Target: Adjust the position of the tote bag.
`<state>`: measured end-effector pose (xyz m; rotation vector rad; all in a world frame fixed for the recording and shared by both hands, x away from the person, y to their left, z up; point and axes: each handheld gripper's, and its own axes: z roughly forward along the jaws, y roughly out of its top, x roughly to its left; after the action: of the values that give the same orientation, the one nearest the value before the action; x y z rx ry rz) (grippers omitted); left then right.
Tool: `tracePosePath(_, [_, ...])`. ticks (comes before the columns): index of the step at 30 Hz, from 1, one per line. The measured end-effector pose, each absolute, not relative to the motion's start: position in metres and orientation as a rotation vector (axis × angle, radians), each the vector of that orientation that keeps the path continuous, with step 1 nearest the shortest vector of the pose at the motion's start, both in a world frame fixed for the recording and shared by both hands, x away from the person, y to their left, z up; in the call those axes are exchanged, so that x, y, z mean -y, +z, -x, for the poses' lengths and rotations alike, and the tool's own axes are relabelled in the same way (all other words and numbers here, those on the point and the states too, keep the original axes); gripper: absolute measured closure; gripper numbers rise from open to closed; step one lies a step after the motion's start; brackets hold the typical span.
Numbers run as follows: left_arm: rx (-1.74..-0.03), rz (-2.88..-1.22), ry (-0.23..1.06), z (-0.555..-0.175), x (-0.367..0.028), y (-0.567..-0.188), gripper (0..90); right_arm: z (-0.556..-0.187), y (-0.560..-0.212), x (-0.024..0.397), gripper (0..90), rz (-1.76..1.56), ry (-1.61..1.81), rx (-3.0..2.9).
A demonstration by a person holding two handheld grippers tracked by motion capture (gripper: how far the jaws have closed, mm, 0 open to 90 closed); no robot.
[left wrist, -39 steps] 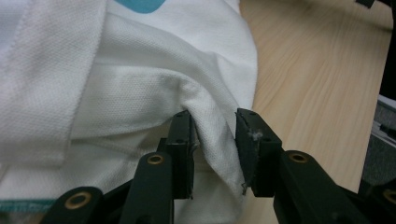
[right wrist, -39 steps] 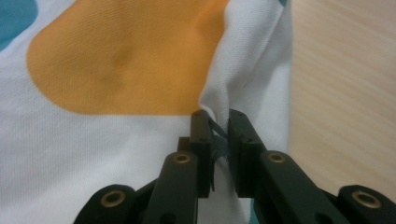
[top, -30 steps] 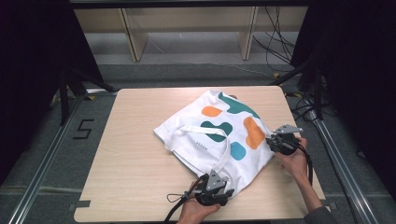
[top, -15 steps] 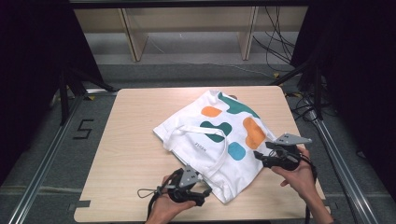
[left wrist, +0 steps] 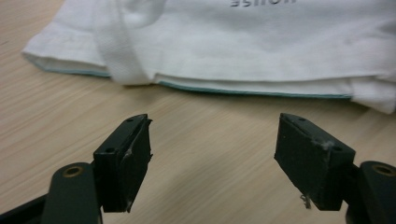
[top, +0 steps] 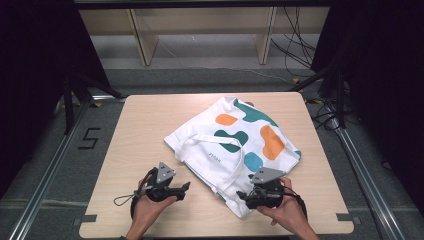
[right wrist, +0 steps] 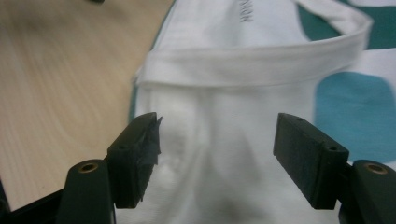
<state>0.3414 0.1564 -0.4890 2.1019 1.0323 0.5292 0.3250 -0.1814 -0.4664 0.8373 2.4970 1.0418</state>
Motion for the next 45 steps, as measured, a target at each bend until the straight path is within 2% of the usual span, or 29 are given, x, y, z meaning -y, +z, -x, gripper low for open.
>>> tracePosePath(6, [-1.121,-2.042,0.514,-0.345,-0.169,-0.493,26.2,-0.314,-0.483,0.165,29.5,-0.807,0.938,-2.541])
tracePosePath(13, [-1.09,-2.093,0.52,-0.345,-0.17,-0.494,26.0,-0.303,-0.491,0.159,28.8,-0.79,0.805,-2.541])
tracePosePath(16, [-1.118,-2.058,0.516,-0.346,-0.171,-0.495,26.1,-0.298,-0.499,0.16,34.1,-0.772,0.77,-2.548])
tracePosePath(17, [-1.111,-2.063,0.521,-0.347,-0.173,-0.494,26.0,-0.299,-0.499,0.162,41.0,-0.751,0.756,-2.545])
tracePosePath(18, [-1.131,-2.046,0.52,-0.347,-0.174,-0.494,25.9,-0.296,-0.497,0.165,57.3,-0.74,0.817,-2.597])
tracePosePath(20, [-1.135,-2.043,0.533,-0.348,-0.18,-0.493,25.9,-0.296,-0.497,0.167,59.9,-0.721,0.807,-2.587])
tracePosePath(22, [-1.16,-2.02,0.544,-0.348,-0.185,-0.492,25.9,-0.295,-0.494,0.176,67.1,-0.703,0.79,-2.578])
tracePosePath(24, [-1.185,-1.987,0.547,-0.348,-0.187,-0.493,25.9,-0.297,-0.492,0.188,69.7,-0.676,0.794,-2.575])
tracePosePath(25, [-1.171,-2.032,0.558,-0.348,-0.19,-0.491,25.9,-0.296,-0.49,0.195,70.7,-0.71,0.788,-2.574])
tracePosePath(26, [-1.192,-1.986,0.564,-0.348,-0.189,-0.493,25.9,-0.296,-0.488,0.2,71.3,-0.722,0.781,-2.579])
tracePosePath(28, [-1.169,-2.045,0.582,-0.349,-0.192,-0.492,25.9,-0.297,-0.484,0.216,72.5,-0.733,0.777,-2.557])
tracePosePath(36, [-1.181,-2.074,0.627,-0.352,-0.191,-0.495,26.1,-0.302,-0.472,0.274,74.7,-0.821,0.82,-2.421])
tracePosePath(45, [-1.134,-2.153,0.594,-0.364,-0.166,-0.506,29.1,-0.309,-0.466,0.297,75.4,-0.899,0.853,-2.337])
